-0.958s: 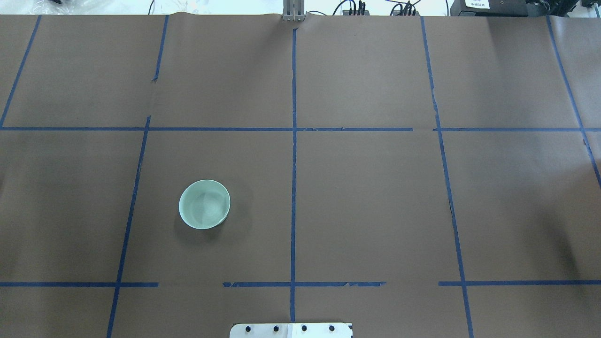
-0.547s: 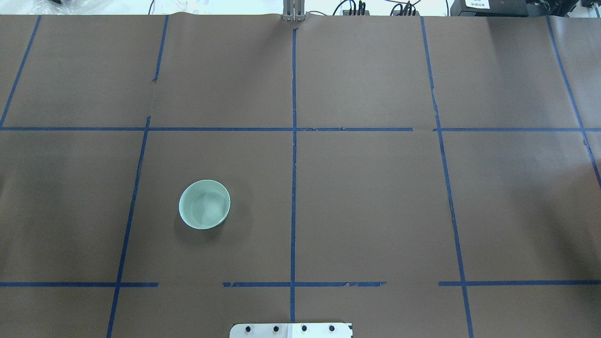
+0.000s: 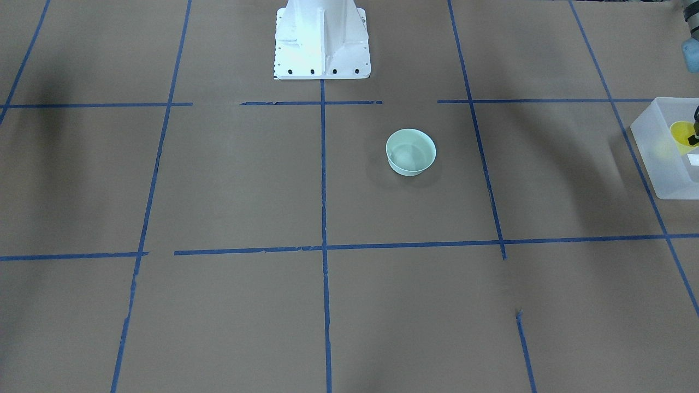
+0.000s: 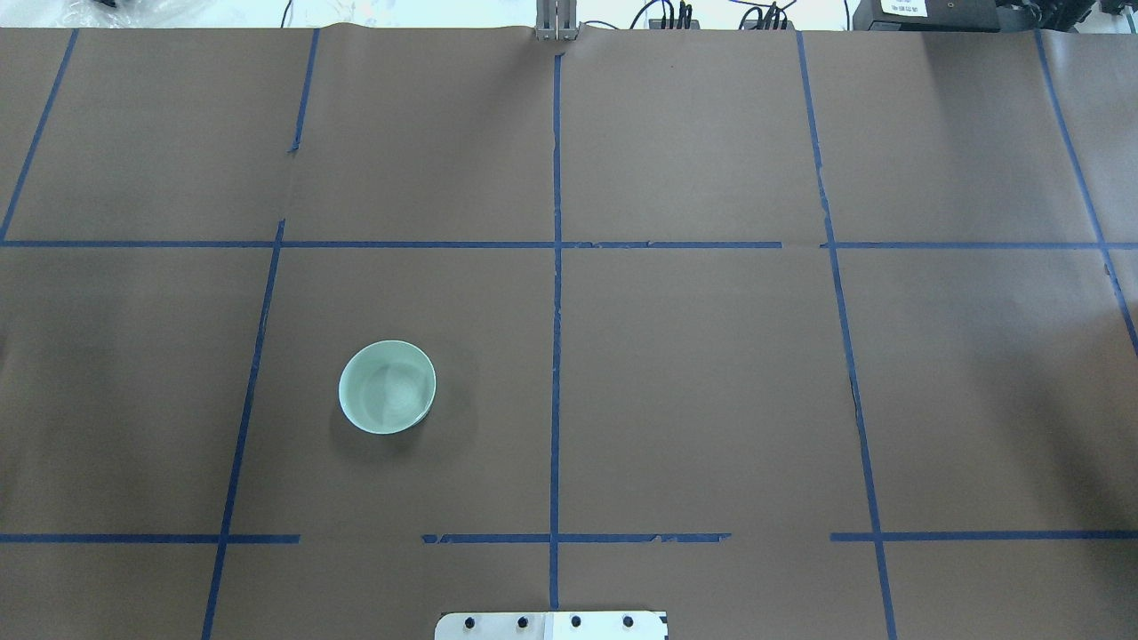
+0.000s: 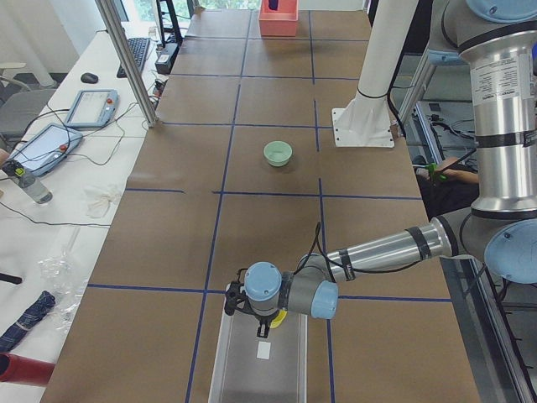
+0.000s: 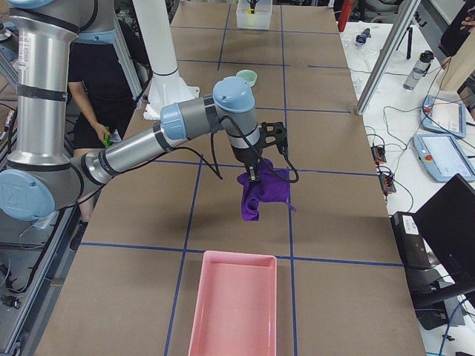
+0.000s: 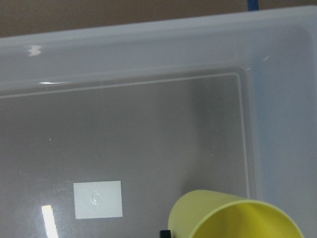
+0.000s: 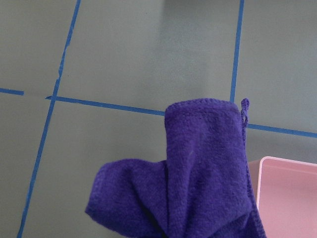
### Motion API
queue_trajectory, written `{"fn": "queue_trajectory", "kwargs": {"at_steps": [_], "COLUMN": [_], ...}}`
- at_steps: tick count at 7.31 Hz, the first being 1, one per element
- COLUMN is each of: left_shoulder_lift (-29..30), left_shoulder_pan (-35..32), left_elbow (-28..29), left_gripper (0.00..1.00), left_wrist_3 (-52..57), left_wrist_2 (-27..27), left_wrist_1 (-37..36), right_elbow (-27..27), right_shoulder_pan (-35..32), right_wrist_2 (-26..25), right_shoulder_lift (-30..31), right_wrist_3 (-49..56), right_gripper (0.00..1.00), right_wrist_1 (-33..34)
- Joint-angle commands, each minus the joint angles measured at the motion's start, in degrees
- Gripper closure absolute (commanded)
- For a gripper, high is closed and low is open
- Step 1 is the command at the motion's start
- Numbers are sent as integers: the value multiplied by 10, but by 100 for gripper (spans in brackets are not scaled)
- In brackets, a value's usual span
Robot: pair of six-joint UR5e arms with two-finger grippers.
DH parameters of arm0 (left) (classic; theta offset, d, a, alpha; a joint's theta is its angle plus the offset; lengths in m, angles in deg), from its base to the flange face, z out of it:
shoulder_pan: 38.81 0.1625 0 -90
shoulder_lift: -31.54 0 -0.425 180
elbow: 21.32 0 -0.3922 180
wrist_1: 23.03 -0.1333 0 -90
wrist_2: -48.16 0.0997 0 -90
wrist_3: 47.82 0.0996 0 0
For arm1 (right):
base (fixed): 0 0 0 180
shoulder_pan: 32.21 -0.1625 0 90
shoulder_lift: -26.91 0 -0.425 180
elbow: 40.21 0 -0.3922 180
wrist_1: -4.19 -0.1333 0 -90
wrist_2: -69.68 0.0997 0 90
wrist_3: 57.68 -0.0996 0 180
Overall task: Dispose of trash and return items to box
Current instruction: 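Lower the cup into the clear bin while the right gripper lifts the cloth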
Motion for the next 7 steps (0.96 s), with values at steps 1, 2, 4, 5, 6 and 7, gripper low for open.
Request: {"fn": "queue_trajectory", "kwargs": {"at_steps": [1, 2, 4, 5, 6, 7], "left_shoulder_lift": [-2, -6, -62, -68, -71, -69], "left_shoulder_pan": [0, -1, -3, -3, -15, -36], "left_elbow": [-5, -23, -113, -130, -137, -164], "left_gripper": [0, 0, 0, 0, 0, 0], "left_wrist_3": [1, 2, 3, 3, 3, 3], "left_wrist_2": [3, 5, 6, 11, 40, 76], "left_wrist_1": [10, 7, -1, -8, -8, -22], "right_elbow": [-8, -12, -14, -25, -42, -49], "right_shoulder_pan": [-8, -9, -6, 0, 1, 0], "right_wrist_2": [-1, -1, -1, -4, -5, -5], "right_shoulder_lift": [1, 0, 0, -3, -18, -18], "right_wrist_3": [14, 15, 15, 15, 15, 20], "right_gripper": [100, 100, 100, 100, 100, 100], "right_wrist_1": [1, 1, 1, 0, 0, 0]}}
